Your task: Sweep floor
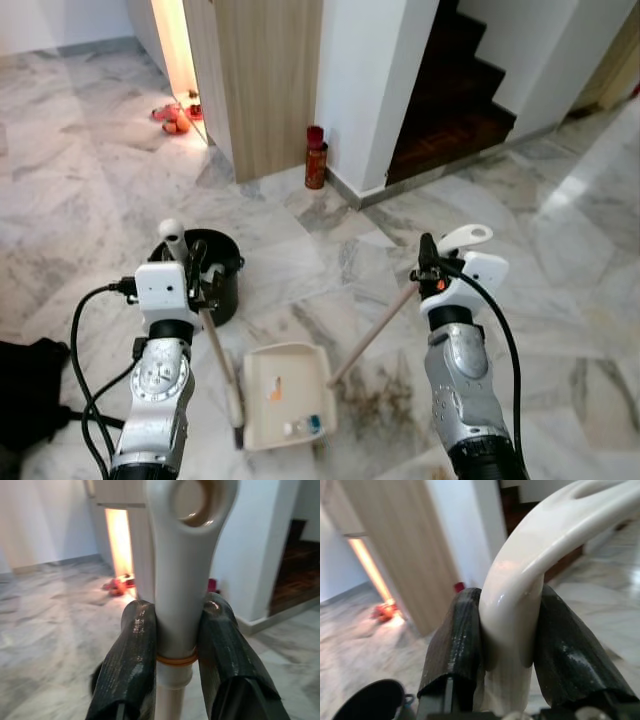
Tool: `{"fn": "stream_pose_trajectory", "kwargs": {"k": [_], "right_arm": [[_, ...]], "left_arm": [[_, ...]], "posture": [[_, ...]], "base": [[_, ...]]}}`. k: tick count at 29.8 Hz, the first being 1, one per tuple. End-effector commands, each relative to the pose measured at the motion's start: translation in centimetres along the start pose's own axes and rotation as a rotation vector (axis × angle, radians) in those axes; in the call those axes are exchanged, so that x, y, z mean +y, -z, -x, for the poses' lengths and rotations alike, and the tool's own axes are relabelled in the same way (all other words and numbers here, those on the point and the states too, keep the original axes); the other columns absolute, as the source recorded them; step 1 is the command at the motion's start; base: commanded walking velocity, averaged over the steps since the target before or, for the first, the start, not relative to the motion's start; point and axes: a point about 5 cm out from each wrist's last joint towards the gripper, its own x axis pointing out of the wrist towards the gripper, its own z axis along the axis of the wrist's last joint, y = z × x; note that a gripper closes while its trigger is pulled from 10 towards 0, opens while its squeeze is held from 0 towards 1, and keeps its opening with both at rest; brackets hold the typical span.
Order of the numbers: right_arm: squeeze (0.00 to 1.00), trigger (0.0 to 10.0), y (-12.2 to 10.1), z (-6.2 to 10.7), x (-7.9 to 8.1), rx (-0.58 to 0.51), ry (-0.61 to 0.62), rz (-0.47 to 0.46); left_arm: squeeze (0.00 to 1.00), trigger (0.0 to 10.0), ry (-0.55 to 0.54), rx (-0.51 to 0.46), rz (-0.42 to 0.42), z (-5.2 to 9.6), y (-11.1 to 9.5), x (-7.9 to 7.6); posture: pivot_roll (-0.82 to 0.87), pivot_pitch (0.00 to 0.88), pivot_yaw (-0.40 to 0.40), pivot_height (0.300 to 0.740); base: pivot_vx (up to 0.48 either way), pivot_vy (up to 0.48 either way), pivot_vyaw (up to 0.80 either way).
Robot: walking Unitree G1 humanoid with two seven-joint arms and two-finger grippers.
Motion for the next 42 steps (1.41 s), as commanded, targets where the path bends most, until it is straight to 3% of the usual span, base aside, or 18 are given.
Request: {"fn": "stream_pose_trajectory", "kwargs": {"k": [1,17,21,33,42], "right_arm": [[0.0,10.0,-1.6,-0.7,0.4,-0.072,-0.013,-0.003],[0.0,10.0,-2.0,-0.8,0.9,-0.083,-0.025,-0.012],[0.0,10.0,-2.1,-0.9,1.2,-0.088,-0.03,-0.015],[0.0,10.0,-4.3,-1.4,2.3,-0.162,-0.06,-0.04],[0.0,10.0,-7.6,-1.9,4.0,-0.279,-0.097,-0.088]], "left_arm": [[0.0,10.0,0.003,-0.031,-0.001,-0.3,-0.7,0.0],[0.0,10.0,0.014,-0.03,-0.001,-0.3,-0.7,0.0],[0.0,10.0,0.031,-0.033,-0.006,-0.3,-0.8,-0.3],[0.0,10.0,0.036,-0.024,-0.006,-0.2,-0.6,-0.4],[0.0,10.0,0.02,0.02,-0.037,0.4,0.5,0.5]], "posture": [[0.04,0.05,-0.046,0.74],[0.04,0.041,-0.04,0.74],[0.05,0.038,-0.041,0.74],[0.05,0.041,-0.046,0.74],[0.05,0.041,-0.046,0.74]], "base": [[0.0,0.382,0.0],[0.0,0.379,0.0],[0.0,0.0,0.0],[0.0,0.0,0.0],[0.0,0.0,0.0]]}}
